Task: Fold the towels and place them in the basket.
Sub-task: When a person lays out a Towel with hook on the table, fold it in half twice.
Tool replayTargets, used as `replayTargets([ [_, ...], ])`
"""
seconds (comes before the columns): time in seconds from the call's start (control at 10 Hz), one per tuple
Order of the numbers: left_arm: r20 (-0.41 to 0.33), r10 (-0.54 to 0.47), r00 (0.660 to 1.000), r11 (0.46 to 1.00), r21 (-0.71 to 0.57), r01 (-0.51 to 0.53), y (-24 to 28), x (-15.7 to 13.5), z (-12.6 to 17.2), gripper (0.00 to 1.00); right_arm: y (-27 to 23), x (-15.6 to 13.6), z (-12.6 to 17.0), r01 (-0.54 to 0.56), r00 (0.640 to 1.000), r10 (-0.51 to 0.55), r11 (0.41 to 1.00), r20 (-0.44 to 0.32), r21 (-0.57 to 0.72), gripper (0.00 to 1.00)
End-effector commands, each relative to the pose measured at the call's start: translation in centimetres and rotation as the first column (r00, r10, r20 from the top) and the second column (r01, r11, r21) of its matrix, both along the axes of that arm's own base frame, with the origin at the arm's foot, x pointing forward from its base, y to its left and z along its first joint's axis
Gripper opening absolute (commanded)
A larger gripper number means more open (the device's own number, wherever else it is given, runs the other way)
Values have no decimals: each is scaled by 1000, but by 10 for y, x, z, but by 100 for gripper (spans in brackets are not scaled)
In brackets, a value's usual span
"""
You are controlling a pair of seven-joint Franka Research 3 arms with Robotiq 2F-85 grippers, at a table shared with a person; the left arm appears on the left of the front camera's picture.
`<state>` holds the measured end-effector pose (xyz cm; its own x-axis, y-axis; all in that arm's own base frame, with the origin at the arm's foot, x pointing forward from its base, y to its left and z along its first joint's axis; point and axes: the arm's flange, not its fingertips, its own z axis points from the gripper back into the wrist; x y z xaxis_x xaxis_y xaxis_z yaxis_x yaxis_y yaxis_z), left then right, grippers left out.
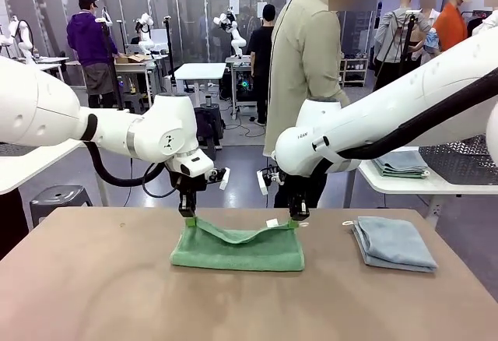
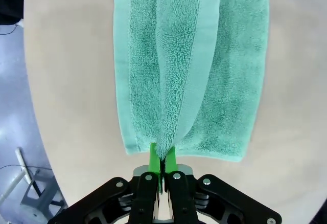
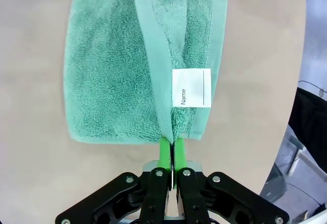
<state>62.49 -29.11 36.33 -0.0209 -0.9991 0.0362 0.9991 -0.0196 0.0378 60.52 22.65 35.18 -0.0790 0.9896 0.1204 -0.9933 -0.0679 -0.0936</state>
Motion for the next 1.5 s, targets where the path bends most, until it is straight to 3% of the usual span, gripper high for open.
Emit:
replayTargets([
  [0.0, -30, -15, 999, 1000, 24, 16, -1, 13, -4, 4, 2, 12, -9, 5, 1000, -5, 1000, 12, 1, 4],
  [0.7, -52, 111, 993, 991, 74, -107, 17, 15, -30, 4, -9, 27, -26, 38, 999, -38, 999, 12, 7, 4],
  [0.8, -41, 110, 993, 992, 72, -107, 18, 15, -31, 23, -10, 26, -24, 38, 999, -38, 999, 25, 11, 20],
  [0.9, -8, 106, 994, 993, 59, -105, 19, 14, -30, 24, -10, 25, -22, 32, 998, -33, 999, 46, 13, 23],
  [1.0, 30, 116, 993, 992, 51, -117, 20, 13, -28, 43, -11, 24, -20, 26, 997, -27, 1000, 77, 14, 40],
  [1.1, 77, 135, 988, 989, 50, -139, 22, 13, -27, 27, -11, 25, -17, 24, 992, -26, 1000, 126, 18, 43],
  [1.2, 106, 152, 983, 986, 46, -158, 25, 13, -27, 62, -10, 25, -15, 20, 989, -22, 1000, 145, 18, 60],
  [1.3, 118, 158, 980, 985, 42, -164, 27, 12, -25, 46, -10, 25, -13, 20, 989, -23, 1000, 148, 24, 63],
  [1.4, 127, 154, 980, 986, 40, -161, 31, 11, -19, 80, -10, 21, -6, 23, 989, -27, 999, 143, 33, 80],
])
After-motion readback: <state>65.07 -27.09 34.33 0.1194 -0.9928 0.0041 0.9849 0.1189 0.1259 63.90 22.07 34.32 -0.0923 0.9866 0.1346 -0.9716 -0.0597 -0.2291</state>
